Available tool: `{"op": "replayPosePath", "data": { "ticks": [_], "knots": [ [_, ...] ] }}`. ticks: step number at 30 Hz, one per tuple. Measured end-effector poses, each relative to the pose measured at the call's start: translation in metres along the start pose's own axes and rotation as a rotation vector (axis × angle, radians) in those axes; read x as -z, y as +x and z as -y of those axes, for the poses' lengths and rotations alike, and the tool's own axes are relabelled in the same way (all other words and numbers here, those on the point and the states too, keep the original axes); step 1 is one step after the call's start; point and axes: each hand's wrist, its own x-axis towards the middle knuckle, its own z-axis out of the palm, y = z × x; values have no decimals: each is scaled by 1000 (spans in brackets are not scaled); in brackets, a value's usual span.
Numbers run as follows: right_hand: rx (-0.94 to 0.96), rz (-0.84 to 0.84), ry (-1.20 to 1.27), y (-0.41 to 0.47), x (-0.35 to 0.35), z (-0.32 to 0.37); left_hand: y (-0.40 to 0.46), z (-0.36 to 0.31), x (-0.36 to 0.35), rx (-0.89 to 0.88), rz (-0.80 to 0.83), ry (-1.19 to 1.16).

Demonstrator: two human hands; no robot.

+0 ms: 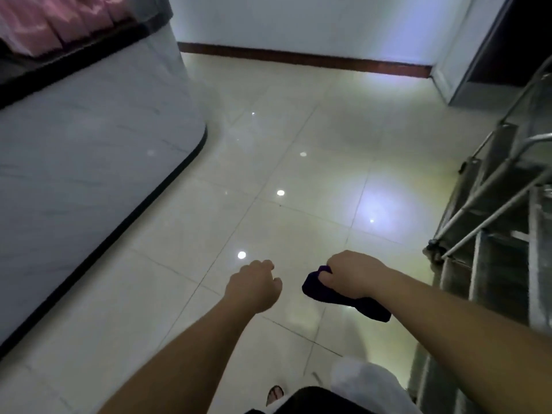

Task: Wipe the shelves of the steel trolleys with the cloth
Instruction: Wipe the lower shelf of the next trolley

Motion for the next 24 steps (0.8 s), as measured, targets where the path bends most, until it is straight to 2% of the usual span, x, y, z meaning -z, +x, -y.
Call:
{"op": "replayPosePath", "data": {
  "ticks": [7,16,24],
  "knots": [
    [-197,-8,118,59,38,-87,120,-70,40,-193,34,107],
    [-314,-55,218,143,117,-217,249,-183,88,-311,31,233],
    [-450,-52,256,203,164,-301,356,-257,121,-412,107,243]
  ]
}}
